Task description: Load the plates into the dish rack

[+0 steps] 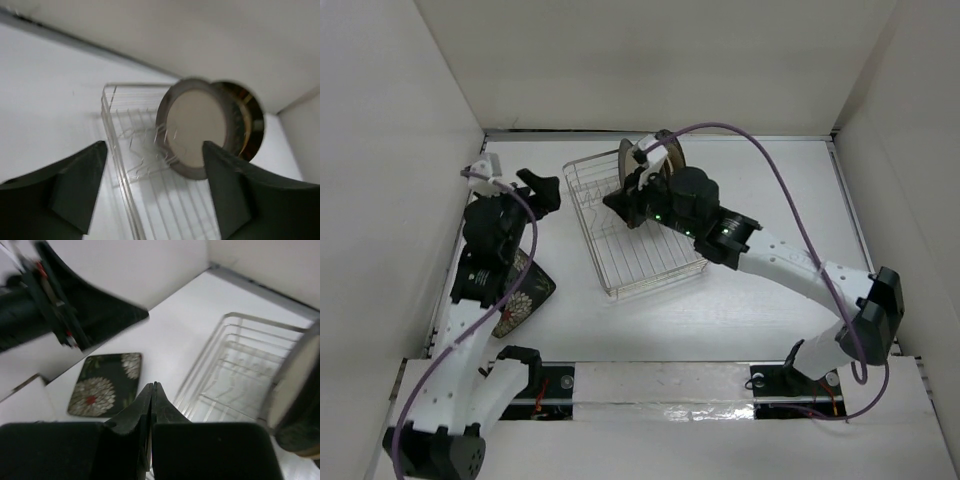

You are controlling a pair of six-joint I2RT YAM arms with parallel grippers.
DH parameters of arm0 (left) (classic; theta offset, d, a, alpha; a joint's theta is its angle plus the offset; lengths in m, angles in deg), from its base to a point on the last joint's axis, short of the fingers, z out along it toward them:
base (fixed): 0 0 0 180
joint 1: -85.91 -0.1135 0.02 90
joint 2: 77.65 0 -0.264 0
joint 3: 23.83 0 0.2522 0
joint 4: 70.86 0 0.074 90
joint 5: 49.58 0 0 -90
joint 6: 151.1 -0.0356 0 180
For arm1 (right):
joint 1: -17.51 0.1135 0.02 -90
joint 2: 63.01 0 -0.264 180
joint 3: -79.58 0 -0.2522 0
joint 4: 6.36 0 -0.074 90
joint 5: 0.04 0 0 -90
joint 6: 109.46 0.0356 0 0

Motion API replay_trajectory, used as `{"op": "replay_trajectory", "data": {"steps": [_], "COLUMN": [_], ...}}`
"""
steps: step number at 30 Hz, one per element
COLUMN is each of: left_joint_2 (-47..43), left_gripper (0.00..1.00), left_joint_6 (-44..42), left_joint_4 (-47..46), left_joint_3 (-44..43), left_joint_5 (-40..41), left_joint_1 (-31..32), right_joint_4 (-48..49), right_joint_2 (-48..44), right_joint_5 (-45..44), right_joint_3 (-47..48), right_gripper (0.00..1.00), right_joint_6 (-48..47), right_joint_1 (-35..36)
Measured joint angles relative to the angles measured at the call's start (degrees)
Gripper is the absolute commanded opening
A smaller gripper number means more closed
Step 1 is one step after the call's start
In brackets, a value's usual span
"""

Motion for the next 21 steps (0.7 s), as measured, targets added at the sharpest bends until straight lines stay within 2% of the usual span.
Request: {"op": "replay_trajectory", "data": {"steps": [1, 2, 4, 9, 11, 12, 15, 18, 21], "left_joint_2": [-2.95, -5.75, -10.21, -16.11, -16.68, -16.94, -18.43, -20.02, -20.85], "left_gripper": [0.52, 0.17, 0.0, 0.0, 0.0, 0.0, 0.0, 0.02, 0.05], "left_joint_6": [0.09, 0.37, 0.59, 0.94, 0.94, 0.94, 0.92, 0.9, 0.87], "left_joint_4": [-0.5, -0.98, -2.34, -5.55, -5.75, -5.75, -5.68, -5.46, -5.92], "left_joint_3": [-0.33, -0.61, -1.36, -2.71, -2.47, -2.01, 0.31, 2.05, 2.93], "left_joint_5": [1.29, 2.4, 3.8, 2.08, 0.22, -0.68, -3.54, -5.2, -6.69], "left_joint_1": [0.0, 0.0, 0.0, 0.0, 0.0, 0.0, 0.0, 0.7, 1.97], "right_joint_4": [0.22, 0.37, -0.04, -2.73, -4.57, -5.88, -9.44, -14.51, -17.77], "right_joint_2": [1.55, 3.74, 9.44, 27.54, 33.94, 36.87, 44.85, 52.68, 58.1], "right_joint_5": [1.84, 3.13, 5.11, 7.58, 7.78, 7.8, 7.3, 6.21, 4.96], "right_joint_3": [0.68, 2.03, 5.88, 19.61, 24.2, 26.51, 33.62, 43.15, 50.18], "right_gripper": [0.0, 0.0, 0.0, 0.0, 0.12, 0.3, 0.57, 0.64, 0.67], "right_joint_6": [0.35, 0.59, 0.96, 1.62, 2.1, 2.47, 2.97, 3.26, 3.69], "right_joint_1": [0.55, 1.07, 2.34, 5.33, 6.05, 6.47, 7.1, 7.54, 7.61]}}
